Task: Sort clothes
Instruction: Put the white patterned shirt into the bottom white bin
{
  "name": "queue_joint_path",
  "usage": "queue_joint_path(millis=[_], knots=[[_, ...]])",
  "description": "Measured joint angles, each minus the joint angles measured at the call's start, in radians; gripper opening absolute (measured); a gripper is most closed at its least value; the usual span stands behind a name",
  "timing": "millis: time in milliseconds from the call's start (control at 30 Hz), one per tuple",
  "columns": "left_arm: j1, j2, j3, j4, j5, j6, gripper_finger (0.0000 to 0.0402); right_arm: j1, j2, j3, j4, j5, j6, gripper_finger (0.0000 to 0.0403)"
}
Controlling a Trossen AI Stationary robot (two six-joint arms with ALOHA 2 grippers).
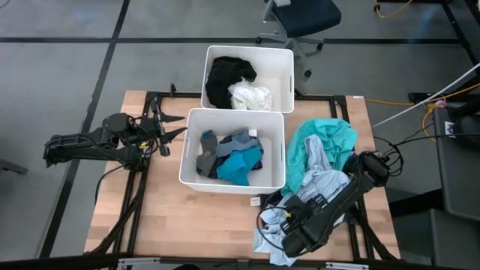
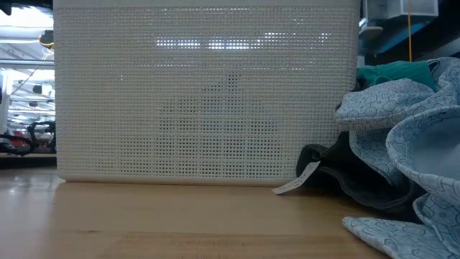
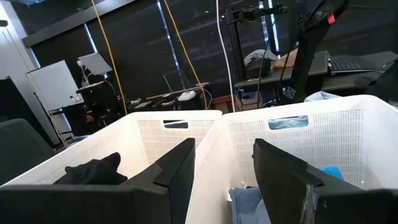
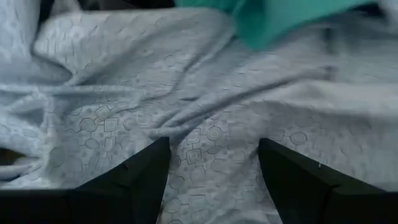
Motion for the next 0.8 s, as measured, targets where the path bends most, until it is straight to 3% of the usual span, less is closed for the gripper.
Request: queue_joint_path(millis=[167, 533, 633, 800], knots=[[0.0, 0.0, 0.0, 0.001, 0.0, 0.0, 0.015, -0.001, 0.0, -0.107, 0.172, 0.006, -0.114, 0.0248], [0.0, 0.0, 0.0, 0.0, 0.0, 0.0, 0.015, -0.015, -0.006, -0.33, 0.416, 0.009, -0.152, 0.0241], [0.0, 0.0, 0.0, 0.001, 0.0, 0.0, 0.015, -0.013, -0.006, -0.348, 0.433, 0.011, -0.153, 0.0205], [0.0, 0.0, 0.0, 0.0, 0.0, 0.0, 0.015, -0.013, -0.003, -0.349, 0.432, 0.013, -0.154, 0.0079]])
